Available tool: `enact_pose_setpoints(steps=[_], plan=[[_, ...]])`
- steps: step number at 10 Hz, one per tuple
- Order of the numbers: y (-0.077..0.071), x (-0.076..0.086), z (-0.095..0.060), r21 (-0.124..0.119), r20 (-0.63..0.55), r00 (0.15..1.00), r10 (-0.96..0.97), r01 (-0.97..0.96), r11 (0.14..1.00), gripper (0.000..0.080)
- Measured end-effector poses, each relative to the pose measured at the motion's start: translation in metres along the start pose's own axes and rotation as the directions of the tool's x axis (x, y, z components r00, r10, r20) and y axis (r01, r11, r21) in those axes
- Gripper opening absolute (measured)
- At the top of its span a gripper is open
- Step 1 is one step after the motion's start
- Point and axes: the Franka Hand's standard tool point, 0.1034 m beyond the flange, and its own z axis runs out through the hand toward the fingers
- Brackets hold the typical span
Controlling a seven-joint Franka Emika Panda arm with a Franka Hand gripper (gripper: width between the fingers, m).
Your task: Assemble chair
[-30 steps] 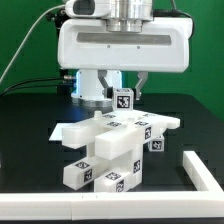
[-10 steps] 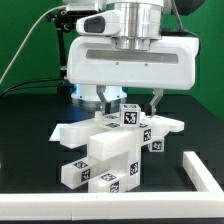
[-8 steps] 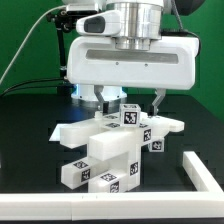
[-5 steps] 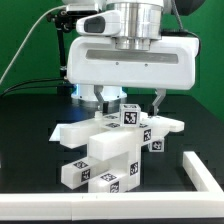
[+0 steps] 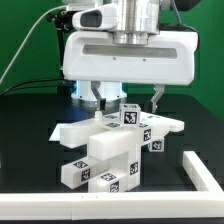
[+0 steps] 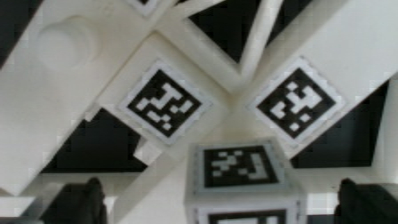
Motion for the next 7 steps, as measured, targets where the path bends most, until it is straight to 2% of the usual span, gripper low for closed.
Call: enact_pose_setpoints(steps=[6, 7], plan=[[-0.0012, 0.0046, -0.002, 0.001, -0.007, 1.0, 0.012, -0.012, 1.0, 0.0649], [-0.0011, 0.0046, -0.002, 0.001, -0.007, 1.0, 0.012, -0.012, 1.0, 0.0528]])
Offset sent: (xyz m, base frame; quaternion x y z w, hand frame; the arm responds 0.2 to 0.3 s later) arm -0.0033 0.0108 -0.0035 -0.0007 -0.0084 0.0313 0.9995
